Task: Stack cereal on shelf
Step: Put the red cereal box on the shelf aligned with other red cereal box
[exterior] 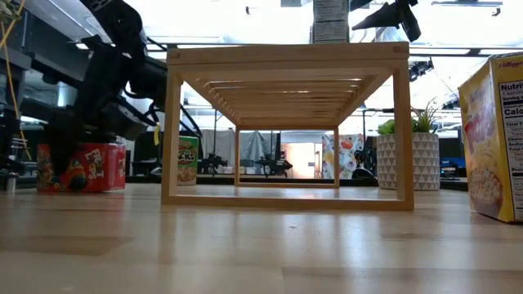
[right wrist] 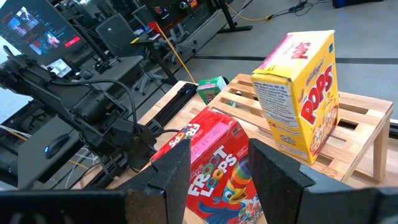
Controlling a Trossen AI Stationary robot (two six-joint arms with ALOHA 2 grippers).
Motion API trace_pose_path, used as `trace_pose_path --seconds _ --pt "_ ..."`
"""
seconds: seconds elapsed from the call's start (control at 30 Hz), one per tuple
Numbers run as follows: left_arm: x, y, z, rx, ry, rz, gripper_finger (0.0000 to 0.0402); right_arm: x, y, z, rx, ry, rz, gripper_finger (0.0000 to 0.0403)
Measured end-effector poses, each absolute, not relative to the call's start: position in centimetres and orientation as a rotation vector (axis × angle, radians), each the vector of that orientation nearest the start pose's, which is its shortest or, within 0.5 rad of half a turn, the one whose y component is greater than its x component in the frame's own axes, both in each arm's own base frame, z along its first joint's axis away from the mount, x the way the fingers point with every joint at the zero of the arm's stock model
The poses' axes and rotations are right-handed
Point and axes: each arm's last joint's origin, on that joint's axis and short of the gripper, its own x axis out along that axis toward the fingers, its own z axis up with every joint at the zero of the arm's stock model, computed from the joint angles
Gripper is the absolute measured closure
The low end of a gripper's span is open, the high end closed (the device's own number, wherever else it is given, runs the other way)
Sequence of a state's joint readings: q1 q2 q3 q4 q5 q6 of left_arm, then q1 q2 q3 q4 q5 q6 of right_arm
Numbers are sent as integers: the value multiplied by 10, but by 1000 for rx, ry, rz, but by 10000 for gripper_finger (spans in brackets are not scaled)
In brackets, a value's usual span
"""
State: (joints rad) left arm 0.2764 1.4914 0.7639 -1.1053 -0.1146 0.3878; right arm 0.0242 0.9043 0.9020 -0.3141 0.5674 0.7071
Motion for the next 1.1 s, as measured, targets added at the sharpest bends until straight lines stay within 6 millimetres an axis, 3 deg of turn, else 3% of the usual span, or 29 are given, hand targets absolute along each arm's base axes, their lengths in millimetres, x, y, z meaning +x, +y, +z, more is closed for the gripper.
trace_pose_path --seconds 0.17,0.3,0.43,0.53,0.7,0.87,1.0,1.1 --pt "190 57 158 121 1854 -84 247 190 -11 342 591 103 -621 249" --pt "194 59 171 119 1867 -88 256 190 -11 342 591 103 -620 249" --pt "199 66 200 122 1889 -62 238 190 -11 342 591 103 -621 249" --pt "199 76 232 68 1812 46 229 190 -11 343 595 91 -617 249" --pt "184 88 303 -78 1442 284 232 192 -10 351 582 27 -569 249" --pt "157 84 365 -190 880 475 241 194 -10 364 537 -78 -523 249" --pt "149 72 395 -280 468 486 242 195 -10 372 480 -138 -504 249" --pt "158 63 404 -277 357 454 243 195 -10 372 445 -137 -504 249"
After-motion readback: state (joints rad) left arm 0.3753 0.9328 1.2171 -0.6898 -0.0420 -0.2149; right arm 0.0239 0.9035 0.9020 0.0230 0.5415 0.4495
